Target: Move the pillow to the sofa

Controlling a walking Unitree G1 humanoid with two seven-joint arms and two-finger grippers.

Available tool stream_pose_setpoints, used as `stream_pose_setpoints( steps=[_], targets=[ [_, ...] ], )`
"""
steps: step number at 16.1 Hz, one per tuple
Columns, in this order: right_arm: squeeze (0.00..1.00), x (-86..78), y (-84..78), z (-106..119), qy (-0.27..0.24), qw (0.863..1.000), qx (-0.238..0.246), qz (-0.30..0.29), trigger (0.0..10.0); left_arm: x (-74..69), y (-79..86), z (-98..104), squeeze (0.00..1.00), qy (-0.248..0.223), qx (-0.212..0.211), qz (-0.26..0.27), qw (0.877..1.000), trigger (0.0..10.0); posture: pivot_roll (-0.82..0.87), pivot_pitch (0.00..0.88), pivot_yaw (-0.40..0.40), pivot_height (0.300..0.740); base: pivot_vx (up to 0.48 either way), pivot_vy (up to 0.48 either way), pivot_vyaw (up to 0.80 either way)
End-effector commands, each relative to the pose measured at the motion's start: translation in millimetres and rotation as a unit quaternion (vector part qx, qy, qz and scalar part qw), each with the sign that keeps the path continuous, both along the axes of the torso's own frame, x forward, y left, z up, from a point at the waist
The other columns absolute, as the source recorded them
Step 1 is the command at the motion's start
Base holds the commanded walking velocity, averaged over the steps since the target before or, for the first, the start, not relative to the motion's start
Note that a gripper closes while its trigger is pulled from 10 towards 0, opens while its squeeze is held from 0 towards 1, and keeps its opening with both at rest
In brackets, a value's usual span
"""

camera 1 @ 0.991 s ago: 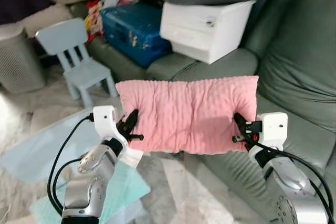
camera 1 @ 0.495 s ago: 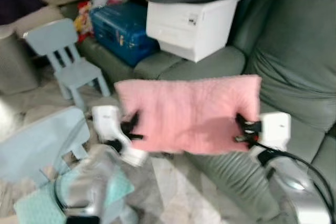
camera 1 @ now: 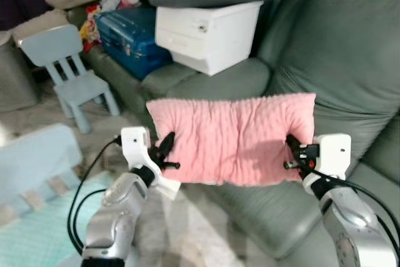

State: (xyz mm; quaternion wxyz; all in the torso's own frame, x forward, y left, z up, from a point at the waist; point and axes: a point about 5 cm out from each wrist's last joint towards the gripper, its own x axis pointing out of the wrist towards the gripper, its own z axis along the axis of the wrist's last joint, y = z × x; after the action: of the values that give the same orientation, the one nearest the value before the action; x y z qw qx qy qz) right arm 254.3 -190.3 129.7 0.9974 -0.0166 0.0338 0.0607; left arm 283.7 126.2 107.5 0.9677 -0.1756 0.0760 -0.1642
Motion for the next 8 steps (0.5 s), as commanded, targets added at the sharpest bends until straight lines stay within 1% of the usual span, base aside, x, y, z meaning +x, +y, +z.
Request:
stream_pose_setpoints(
  steps=[1,7,8],
  targets=[
    [0.00,2.4,7.5,6.5,-0.015,1.000,0.002,0.015,10.0,3.0,6.7,5.4,0.00,-0.008,0.000,0.013,1.000,10.0,-0.22,0.000,0.029,0.740,0.000,0.000,0.00],
    [0.00,4.1,7.3,5.8,-0.012,1.000,0.001,0.014,10.0,5.4,9.7,6.4,0.00,-0.007,0.000,0.021,1.000,10.0,-0.22,0.000,0.031,0.740,0.000,0.000,0.00],
    [0.00,4.3,7.7,5.1,-0.010,1.000,0.004,0.013,10.0,5.9,10.3,6.3,0.00,-0.004,-0.002,0.024,1.000,10.0,-0.22,0.000,0.033,0.740,0.000,0.000,-0.79]
  ],
)
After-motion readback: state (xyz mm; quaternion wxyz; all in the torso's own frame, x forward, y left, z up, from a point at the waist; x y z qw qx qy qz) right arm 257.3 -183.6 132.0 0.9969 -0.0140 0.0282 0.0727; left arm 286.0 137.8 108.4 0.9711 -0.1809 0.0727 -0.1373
